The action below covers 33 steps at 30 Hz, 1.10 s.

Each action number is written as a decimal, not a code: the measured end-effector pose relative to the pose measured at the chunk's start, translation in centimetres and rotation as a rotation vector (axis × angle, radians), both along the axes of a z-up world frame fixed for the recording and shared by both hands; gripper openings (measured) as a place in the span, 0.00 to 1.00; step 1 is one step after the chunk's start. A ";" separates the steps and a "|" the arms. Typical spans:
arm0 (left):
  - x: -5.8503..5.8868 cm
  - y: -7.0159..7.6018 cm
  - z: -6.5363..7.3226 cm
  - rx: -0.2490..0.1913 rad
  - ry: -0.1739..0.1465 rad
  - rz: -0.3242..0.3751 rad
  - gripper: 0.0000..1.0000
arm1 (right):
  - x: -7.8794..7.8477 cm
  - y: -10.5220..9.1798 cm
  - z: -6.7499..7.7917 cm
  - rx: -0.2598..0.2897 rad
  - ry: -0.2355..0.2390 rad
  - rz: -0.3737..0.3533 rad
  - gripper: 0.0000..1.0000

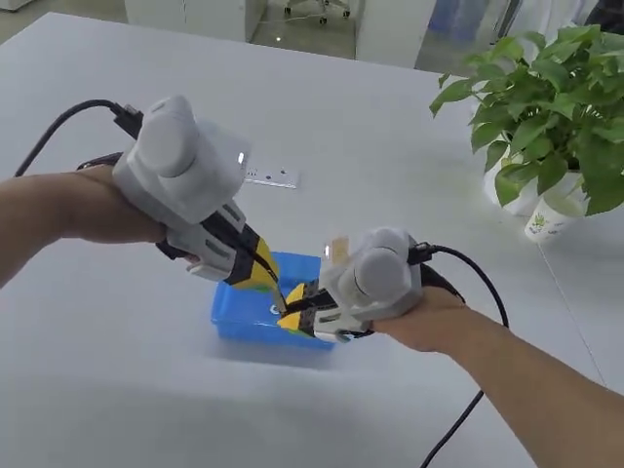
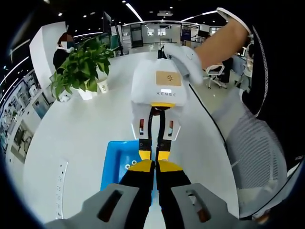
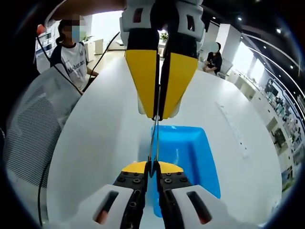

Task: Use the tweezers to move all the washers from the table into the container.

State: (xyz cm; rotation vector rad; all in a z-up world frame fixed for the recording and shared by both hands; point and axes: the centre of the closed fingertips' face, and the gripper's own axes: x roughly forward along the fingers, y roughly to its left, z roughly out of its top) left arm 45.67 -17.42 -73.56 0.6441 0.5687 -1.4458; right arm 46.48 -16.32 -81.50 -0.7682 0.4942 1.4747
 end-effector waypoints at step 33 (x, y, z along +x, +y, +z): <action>-6.2 1.6 -8.0 0.064 0.070 0.030 0.05 | -6.6 -2.4 -4.9 -0.101 0.028 0.061 0.08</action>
